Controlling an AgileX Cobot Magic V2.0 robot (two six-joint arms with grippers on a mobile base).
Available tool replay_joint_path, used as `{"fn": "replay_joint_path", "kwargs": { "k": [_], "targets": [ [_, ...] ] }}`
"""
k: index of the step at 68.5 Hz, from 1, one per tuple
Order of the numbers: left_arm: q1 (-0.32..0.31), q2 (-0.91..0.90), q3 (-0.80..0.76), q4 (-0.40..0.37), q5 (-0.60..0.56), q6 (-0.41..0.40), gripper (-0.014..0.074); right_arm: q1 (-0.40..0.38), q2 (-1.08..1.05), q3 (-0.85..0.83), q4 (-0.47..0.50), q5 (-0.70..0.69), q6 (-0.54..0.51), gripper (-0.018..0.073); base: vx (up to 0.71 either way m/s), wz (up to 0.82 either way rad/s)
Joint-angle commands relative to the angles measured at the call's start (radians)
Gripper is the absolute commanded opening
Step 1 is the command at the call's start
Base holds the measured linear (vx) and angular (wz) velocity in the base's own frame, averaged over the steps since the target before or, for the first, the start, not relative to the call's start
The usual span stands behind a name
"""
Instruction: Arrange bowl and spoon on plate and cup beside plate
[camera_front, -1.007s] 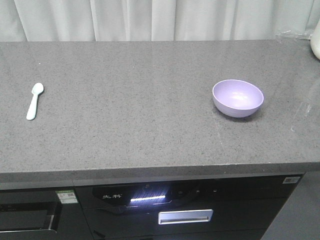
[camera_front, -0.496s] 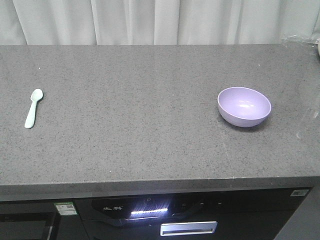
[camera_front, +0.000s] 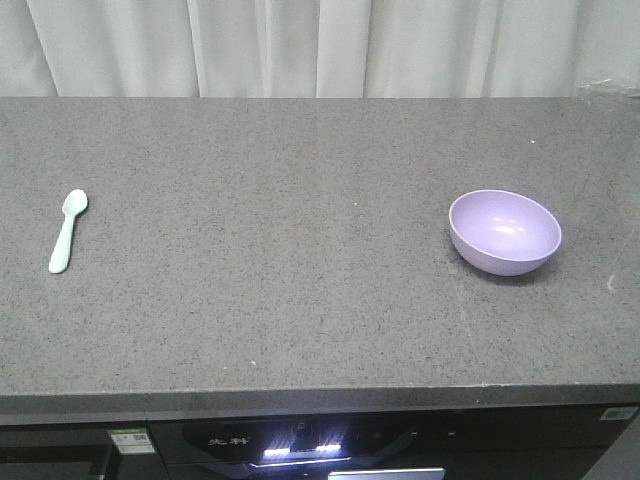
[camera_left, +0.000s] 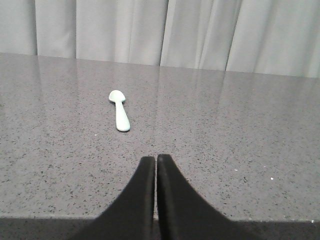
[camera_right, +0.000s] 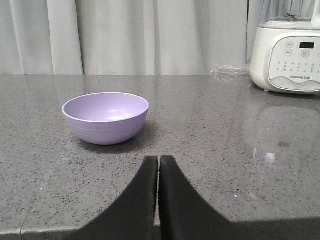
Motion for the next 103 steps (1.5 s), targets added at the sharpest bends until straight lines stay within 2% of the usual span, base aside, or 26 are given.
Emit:
{"fn": "replay_joint_path", "kwargs": {
  "k": [1,103],
  "targets": [
    [0.003,-0.005,-0.007,-0.001,-0.078,-0.01,-0.0006,0.001,-0.008,0.004,-0.01,-0.071,-0.006,-0.0003,0.06,0.02],
    [0.003,-0.005,-0.007,-0.001,-0.078,-0.01,-0.0006,0.001,-0.008,0.004,-0.01,-0.071,-0.006,-0.0003,0.04,0.01]
  ]
}}
